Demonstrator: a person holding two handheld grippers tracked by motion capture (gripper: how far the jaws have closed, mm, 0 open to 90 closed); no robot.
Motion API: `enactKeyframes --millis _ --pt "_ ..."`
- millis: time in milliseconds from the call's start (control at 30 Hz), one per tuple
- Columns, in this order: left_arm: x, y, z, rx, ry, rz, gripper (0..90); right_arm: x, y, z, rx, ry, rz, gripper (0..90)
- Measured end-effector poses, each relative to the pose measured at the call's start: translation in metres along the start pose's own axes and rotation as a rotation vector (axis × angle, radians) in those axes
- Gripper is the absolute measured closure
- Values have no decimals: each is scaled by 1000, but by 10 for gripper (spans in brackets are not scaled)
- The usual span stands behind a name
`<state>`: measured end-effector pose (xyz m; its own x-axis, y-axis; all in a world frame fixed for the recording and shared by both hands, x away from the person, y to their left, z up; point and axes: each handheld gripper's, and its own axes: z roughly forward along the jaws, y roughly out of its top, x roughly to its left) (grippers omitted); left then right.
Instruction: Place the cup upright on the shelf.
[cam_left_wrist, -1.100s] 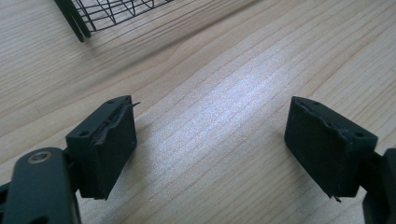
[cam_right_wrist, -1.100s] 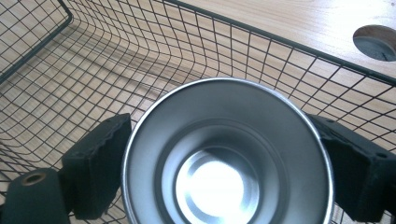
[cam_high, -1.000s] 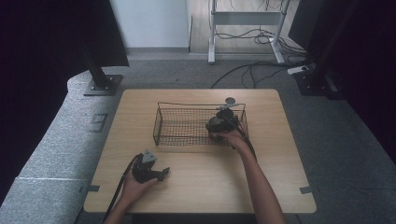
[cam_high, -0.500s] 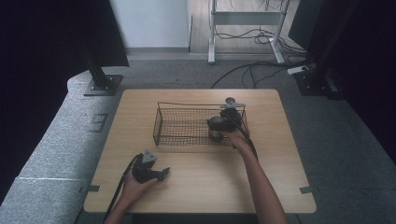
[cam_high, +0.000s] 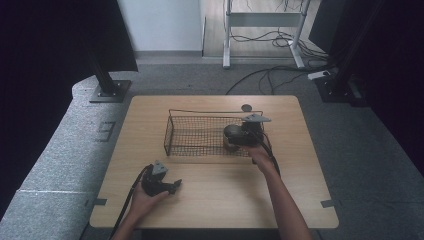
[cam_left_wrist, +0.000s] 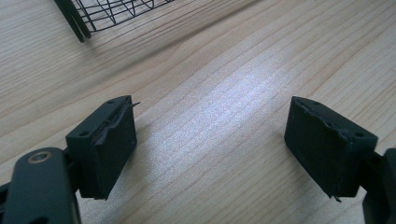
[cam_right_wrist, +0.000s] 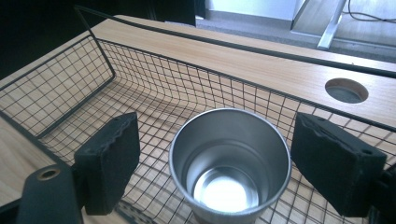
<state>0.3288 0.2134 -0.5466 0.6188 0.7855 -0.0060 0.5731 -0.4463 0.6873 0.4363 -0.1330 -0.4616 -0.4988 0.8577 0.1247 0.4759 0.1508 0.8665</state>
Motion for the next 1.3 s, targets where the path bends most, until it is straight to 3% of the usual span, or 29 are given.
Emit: enactKeyframes --millis 267,667,800,1033,1300 --pt "0 0 0 0 1 -1 167 -1 -15 -22 -37 11 2 203" --pt "0 0 0 1 -1 1 167 -9 -55 -69 -78 4 18 219" --pt "0 0 0 0 0 0 167 -10 -65 -77 -78 0 16 221" --pt "0 0 0 0 0 0 167 -11 -98 -94 -42 -4 12 221" --pt "0 0 0 -1 0 0 167 -13 -127 -98 -2 1 33 221"
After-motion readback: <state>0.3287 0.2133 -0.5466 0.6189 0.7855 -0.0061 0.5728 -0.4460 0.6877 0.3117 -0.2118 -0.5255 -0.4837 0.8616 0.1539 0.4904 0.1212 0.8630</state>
